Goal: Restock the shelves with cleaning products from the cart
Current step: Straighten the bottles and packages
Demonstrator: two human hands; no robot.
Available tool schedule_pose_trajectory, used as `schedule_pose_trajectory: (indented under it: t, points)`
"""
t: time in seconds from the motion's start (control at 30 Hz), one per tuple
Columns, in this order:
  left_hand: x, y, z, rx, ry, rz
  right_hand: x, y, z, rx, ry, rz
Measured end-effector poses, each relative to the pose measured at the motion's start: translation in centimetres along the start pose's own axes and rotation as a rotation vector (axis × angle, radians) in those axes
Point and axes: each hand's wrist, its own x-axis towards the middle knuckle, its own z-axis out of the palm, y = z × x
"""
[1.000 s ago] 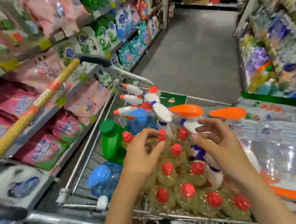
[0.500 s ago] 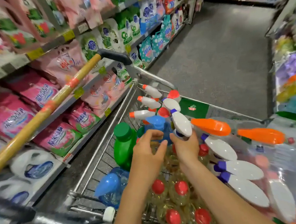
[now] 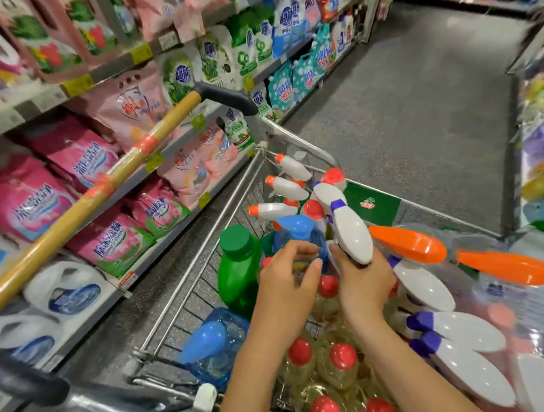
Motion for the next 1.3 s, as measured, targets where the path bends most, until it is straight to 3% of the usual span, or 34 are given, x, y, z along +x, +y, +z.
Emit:
schedule_pose_trajectory:
  t: [0.27, 0.37, 0.47, 0.63, 0.9, 1.03, 1.3]
  points:
    - [0.2, -0.2, -0.9, 0.004, -0.008, 0.060, -1.3, -6.6, -3.6, 0.262, 0.000, -0.351]
    - [0.6, 0.7, -1.2, -0.081, -0.110, 0.073, -0.5, -10.2, -6.1, 0.332, -0.028, -0.438]
    - [1.1, 1.9, -1.6, -0.166, -0.278, 0.096, 0.3, -13.1, -8.6, 0.431, -0.169, -0.481]
    - [1.1, 4.0, -1.2, -0.336, -0.431, 0.167, 1.2, -15.8, -10.6, 0.580, -0.352, -0.336]
    - [-1.7, 5.1, 2.7, -0.543, -0.251, 0.184, 1.0, -12.9, -15.0, 0.426, -0.487, -0.112]
    - [-2.5, 6.1, 4.2, -0.694, -0.264, 0.075, -2.7, -9.3, -16.7, 0.379, -0.424, -0.128]
    - [-6.4, 9.4, 7.3, -0.487, -0.440, 0.188, -6.3, -7.1, -22.3, 0.534, -0.109, -0.130]
